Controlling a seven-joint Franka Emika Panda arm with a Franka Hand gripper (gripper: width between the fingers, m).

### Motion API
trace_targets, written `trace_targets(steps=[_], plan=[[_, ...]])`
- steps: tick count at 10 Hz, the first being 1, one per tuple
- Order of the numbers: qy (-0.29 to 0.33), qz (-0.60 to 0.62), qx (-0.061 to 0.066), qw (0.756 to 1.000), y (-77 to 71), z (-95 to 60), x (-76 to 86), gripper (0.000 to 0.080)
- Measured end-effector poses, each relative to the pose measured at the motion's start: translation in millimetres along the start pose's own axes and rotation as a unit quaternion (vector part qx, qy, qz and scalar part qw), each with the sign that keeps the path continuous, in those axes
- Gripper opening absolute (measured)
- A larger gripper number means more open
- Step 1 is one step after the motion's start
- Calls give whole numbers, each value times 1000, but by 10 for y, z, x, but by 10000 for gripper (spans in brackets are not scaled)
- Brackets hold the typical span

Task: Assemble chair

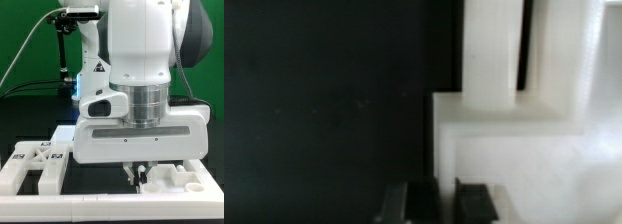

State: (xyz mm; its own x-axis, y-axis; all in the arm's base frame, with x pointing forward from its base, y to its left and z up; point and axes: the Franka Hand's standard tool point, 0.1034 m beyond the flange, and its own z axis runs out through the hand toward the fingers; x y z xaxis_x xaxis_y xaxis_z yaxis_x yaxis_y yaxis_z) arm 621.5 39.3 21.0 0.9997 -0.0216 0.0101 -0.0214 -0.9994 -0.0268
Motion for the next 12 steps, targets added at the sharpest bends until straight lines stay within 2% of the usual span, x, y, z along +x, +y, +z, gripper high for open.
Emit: trace_targets(steps=[2,3,5,6,7,9,12], plan=[[0,-1,0,1000,0,0,0,29],[0,-1,0,1000,0,1,-1,136],[0,-1,0,1000,-1,1,-1,413],[0,-1,0,1000,-1,1,-1,413],[0,-1,0,1000,-1,1,-1,581],[0,-1,0,1000,-1,1,-1,645],[0,-1,0,1000,-1,1,-1,649]])
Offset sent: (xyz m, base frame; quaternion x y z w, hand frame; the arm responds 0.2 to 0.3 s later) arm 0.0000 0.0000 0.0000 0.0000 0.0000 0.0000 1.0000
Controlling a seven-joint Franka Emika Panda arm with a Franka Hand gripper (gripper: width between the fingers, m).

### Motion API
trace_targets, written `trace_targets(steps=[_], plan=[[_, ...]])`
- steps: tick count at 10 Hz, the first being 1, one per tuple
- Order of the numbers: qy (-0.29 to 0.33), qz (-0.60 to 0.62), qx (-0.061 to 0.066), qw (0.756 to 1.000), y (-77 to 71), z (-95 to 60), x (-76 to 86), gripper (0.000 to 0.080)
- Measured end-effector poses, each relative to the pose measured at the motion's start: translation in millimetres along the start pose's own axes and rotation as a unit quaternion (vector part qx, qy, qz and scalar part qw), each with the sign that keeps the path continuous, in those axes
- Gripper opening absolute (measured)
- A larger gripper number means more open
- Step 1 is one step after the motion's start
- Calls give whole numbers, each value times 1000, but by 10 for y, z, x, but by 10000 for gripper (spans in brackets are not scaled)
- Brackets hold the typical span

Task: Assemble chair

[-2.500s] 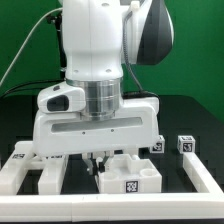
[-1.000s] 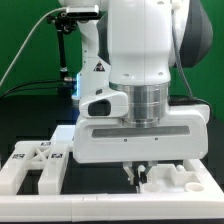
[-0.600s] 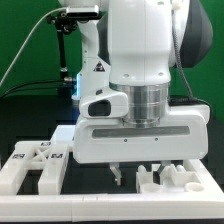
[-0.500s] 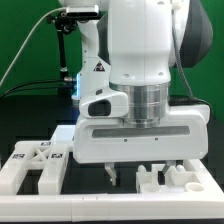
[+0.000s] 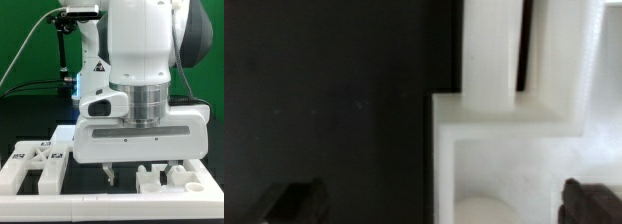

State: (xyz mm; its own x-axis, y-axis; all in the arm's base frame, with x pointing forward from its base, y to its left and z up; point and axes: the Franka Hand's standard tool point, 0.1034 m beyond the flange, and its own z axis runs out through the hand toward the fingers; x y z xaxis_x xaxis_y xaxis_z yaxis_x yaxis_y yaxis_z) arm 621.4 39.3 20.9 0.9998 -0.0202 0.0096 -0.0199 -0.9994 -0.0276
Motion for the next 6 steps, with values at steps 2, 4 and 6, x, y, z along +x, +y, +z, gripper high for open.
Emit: trace_targets(steps=[2,4,6], plan=[[-6,-3,0,1000,20,-116,-59,649],[-43,-20,3,999,165,-365,-281,649],[-80,-20,6,997,200,-470,-508,649]])
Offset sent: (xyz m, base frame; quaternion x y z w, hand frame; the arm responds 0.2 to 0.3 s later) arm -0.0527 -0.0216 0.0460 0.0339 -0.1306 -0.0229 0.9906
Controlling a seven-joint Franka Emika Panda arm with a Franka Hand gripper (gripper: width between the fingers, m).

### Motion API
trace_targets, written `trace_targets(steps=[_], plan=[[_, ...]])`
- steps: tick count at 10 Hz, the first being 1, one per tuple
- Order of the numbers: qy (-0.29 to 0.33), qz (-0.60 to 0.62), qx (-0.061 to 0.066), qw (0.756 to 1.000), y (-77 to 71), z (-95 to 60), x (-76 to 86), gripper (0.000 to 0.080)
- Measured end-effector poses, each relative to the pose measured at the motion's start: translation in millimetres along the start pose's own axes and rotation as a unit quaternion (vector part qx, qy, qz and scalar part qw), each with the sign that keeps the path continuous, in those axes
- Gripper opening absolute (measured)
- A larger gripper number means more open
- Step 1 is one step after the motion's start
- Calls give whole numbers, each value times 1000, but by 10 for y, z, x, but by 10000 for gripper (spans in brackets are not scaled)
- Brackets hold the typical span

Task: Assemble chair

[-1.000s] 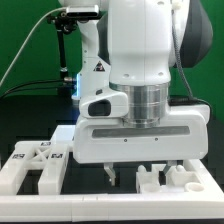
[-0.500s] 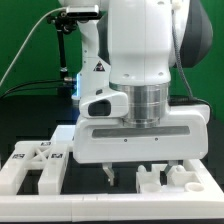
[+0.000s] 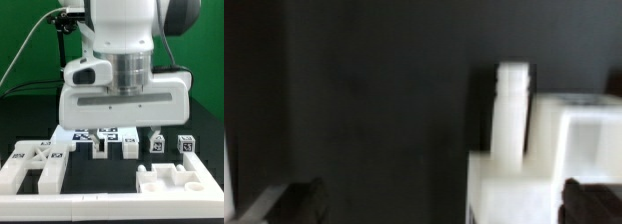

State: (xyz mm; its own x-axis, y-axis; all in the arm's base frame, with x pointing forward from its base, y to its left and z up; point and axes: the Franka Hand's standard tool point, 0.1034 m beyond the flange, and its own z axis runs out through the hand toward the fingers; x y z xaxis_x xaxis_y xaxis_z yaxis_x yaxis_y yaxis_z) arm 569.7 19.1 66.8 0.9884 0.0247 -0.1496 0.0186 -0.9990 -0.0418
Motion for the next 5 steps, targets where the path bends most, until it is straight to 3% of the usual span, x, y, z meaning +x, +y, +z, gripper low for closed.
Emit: trace_targets(steps=[2,5], plan=[[-44,10,1,999,-134,65,-128,649],[-145,13,3,989,-156,109,-198,649]])
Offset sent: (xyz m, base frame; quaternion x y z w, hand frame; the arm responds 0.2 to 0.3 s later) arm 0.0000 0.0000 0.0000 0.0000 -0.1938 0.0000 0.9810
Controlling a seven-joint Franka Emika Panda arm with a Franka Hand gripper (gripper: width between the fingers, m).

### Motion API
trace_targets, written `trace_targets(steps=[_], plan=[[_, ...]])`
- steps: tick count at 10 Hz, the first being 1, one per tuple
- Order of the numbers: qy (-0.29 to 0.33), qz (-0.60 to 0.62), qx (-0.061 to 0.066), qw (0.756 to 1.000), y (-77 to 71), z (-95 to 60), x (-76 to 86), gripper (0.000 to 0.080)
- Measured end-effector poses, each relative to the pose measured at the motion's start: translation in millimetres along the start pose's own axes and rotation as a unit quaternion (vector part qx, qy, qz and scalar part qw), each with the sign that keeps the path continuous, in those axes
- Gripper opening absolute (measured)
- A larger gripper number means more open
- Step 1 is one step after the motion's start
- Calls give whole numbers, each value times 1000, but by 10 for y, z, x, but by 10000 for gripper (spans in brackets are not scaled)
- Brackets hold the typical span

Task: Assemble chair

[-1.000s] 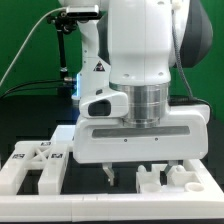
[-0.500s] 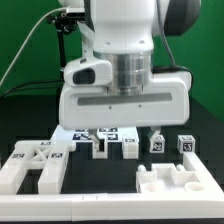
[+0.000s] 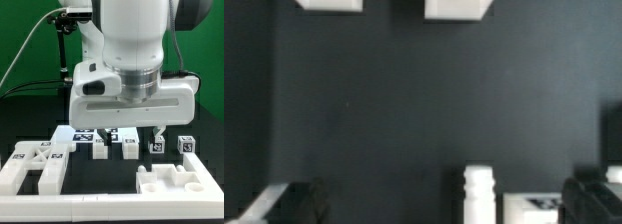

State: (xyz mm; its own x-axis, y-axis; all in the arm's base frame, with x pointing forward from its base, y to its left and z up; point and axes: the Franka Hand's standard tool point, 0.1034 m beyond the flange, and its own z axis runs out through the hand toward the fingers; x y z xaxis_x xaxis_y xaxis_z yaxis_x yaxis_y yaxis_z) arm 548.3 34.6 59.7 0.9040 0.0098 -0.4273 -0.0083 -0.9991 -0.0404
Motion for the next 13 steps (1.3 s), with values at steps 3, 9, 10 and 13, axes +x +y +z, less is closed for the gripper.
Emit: trace_targets(steps=[3,9,10,13], plan=[[-137,-6,-4,991,-92,225,-317,649],[-203,-15,-16,979,-118,380,-427,649],[-214,-12,-19,976,-136,503,-463,649],[-233,-5,-20,972,-136,699,-498,649]])
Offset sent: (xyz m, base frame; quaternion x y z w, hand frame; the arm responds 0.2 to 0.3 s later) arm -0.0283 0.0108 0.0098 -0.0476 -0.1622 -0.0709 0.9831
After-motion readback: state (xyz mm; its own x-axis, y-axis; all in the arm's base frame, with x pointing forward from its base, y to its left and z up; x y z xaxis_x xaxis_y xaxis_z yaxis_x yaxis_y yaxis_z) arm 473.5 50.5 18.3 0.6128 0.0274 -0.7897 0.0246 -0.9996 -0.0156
